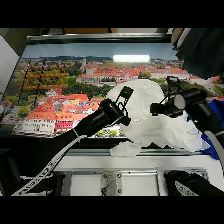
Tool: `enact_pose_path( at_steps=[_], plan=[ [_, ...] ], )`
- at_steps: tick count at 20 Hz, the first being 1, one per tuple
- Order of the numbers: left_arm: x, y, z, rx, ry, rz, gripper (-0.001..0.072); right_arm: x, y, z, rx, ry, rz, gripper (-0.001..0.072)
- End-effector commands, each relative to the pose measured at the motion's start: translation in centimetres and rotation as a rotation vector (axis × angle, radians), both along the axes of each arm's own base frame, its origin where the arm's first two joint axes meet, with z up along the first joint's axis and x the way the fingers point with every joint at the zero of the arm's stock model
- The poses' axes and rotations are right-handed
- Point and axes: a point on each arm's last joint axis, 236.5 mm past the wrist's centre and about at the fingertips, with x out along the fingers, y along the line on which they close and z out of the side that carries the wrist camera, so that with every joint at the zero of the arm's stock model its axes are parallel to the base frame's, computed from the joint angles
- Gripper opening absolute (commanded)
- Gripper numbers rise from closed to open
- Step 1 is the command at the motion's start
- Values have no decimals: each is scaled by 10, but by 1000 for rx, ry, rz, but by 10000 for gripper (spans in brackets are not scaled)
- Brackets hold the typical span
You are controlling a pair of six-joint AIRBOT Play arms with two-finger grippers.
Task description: Fold the clothes and pants, and hang the long-sleeved shirts on hangers.
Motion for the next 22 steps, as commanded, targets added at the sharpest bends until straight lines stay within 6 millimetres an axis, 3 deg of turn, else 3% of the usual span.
enact_pose_path(
  at_steps=[1, 7, 8, 9, 10, 15, 19, 22],
  plan=[
    [0, 1, 2, -1, -1, 0, 11, 3, 2, -30, -17, 55, -168, 579],
    [-2, -7, 3, -37, 6, -1, 11, 30, 7, -13, 62, -54, -342, 578],
    [-2, -8, 3, -37, 5, -3, 10, 31, 5, -12, 49, -54, -342, 509],
    [-3, -10, 3, -38, 2, -10, 11, 27, 1, -15, 28, -36, -343, 388],
    [-3, -12, 4, -41, -3, -14, 11, 21, -3, -19, 7, -5, -347, 361],
    [-2, -13, 4, -47, -7, -16, 11, -20, -17, -39, -105, 200, -338, 362],
    [-3, -13, 4, -45, -6, -16, 11, -31, -20, -41, -130, 251, -336, 376],
    [-4, -9, 3, -23, 0, -33, 11, -40, -24, -40, -167, 301, -219, 372]
  ],
)
